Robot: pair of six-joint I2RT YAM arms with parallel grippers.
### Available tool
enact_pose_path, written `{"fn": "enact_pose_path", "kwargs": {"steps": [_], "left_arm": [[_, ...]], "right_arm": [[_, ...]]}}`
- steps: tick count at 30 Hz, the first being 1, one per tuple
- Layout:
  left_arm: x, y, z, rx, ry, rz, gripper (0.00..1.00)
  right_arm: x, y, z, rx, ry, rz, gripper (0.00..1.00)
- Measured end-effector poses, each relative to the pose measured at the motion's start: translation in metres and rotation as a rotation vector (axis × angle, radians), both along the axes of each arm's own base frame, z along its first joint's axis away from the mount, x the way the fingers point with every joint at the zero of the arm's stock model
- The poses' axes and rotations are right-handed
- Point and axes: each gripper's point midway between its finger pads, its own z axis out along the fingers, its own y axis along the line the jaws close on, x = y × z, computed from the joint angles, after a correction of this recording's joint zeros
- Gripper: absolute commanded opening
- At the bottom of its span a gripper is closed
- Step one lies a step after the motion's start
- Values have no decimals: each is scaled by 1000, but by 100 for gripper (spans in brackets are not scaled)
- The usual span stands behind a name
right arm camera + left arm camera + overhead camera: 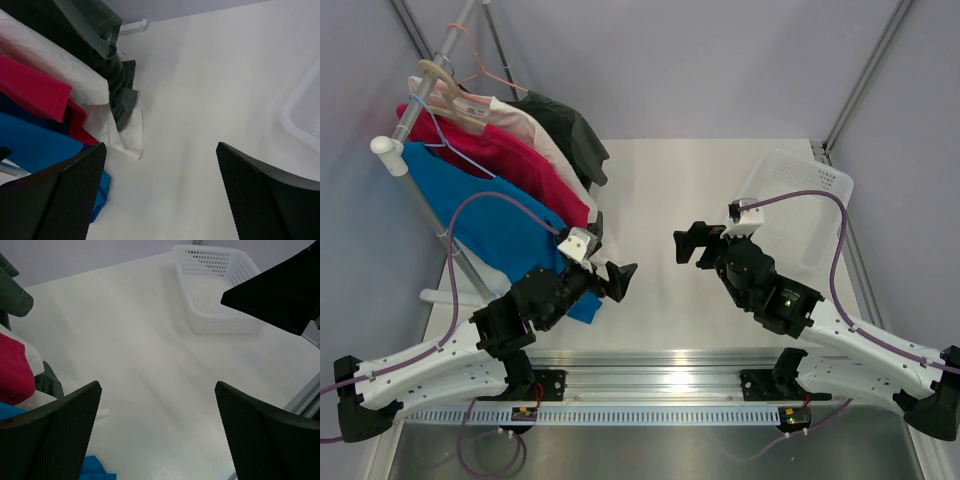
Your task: Remove the t-shirt from the hanger
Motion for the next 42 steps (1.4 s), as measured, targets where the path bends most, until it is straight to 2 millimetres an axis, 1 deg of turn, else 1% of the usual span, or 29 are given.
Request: {"fn": "enact_pose_path", "kwargs": {"steps": [9, 13, 15, 17, 18, 21, 23, 24, 25, 27, 29, 31, 32, 36, 37, 39, 40, 42], "left_arm": [[0, 0, 0, 3, -2, 2, 99], [4, 6, 0, -17, 24, 50, 99], [3, 9, 4, -25, 45, 64, 99], [3, 14, 18, -39, 61, 85, 99], [3, 18, 30, -47, 70, 102, 99], [7, 29, 82, -111, 89, 173, 99], [9, 40, 111, -165, 102, 229, 99], [9, 47, 121, -180, 107, 256, 99], [10, 56, 128, -192, 114, 292, 99], [10, 74, 137, -194, 127, 363, 99], [10, 93, 144, -195, 128, 439, 97], [10, 112, 148, -188, 126, 511, 95], [10, 122, 148, -184, 121, 551, 92], [12, 154, 143, -144, 90, 706, 87], [13, 160, 142, -132, 80, 741, 87], [15, 170, 139, -102, 58, 816, 84], [16, 173, 137, -84, 50, 843, 81], [19, 177, 133, -48, 35, 894, 81]], "right_arm": [[0, 1, 1, 3, -2, 7, 99], [0, 1, 1, 3, -2, 6, 100], [0, 1, 1, 4, -3, 7, 100], [-1, 0, 3, 7, -6, 7, 100], [-1, 0, 4, 9, -7, 8, 99], [-2, 0, 5, 15, -10, 14, 99], [-2, 0, 6, 17, -11, 15, 99], [-2, 1, 6, 16, -10, 16, 100], [-2, 1, 5, 15, -10, 17, 100], [-2, 2, 3, 8, -5, 16, 100], [1, 4, -4, -13, 9, 14, 99], [3, 8, -14, -48, 33, 13, 99], [4, 10, -19, -68, 46, 13, 99], [9, 16, -30, -122, 84, 13, 100], [9, 17, -30, -127, 87, 13, 100], [10, 18, -31, -137, 94, 14, 100], [10, 18, -31, -139, 96, 15, 99], [9, 20, -32, -139, 99, 25, 99]]}}
